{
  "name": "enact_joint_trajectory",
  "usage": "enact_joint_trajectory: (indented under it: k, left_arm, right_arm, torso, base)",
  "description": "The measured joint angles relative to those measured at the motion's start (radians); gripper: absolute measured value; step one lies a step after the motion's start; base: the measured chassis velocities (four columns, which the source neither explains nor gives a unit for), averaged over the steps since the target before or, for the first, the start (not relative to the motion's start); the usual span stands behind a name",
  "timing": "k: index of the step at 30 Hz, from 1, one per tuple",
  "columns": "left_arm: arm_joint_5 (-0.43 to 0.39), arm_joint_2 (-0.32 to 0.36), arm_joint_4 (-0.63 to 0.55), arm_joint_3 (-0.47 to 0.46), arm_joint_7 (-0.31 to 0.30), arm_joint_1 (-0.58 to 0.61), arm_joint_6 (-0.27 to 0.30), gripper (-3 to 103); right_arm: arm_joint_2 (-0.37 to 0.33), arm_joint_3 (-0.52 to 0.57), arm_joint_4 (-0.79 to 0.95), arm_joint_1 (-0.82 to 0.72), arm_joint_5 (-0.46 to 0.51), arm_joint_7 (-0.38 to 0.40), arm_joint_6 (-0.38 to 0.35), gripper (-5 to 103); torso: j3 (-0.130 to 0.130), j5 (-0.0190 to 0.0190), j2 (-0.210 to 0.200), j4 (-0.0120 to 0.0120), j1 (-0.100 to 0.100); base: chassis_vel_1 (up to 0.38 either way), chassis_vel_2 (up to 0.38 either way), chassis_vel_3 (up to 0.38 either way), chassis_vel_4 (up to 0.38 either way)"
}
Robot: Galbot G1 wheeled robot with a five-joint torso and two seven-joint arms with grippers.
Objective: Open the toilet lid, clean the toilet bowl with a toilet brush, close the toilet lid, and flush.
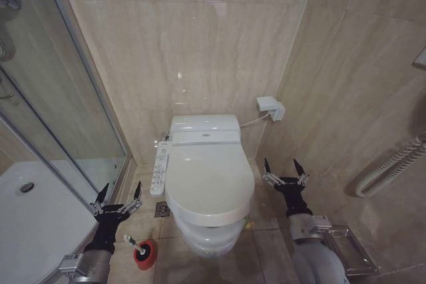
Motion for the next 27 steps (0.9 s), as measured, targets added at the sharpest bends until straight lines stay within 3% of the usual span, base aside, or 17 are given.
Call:
enact_joint_trajectory:
  k: [27]
  left_arm:
    - [0.0, 0.0, 0.0, 0.0, 0.0, 0.0, 0.0, 100]
  right_arm:
    - [0.003, 0.009, 0.011, -0.002, 0.007, -0.023, -0.013, 100]
  torso:
    - [0.0, 0.0, 0.0, 0.0, 0.0]
  base:
    - [0.0, 0.0, 0.0, 0.0]
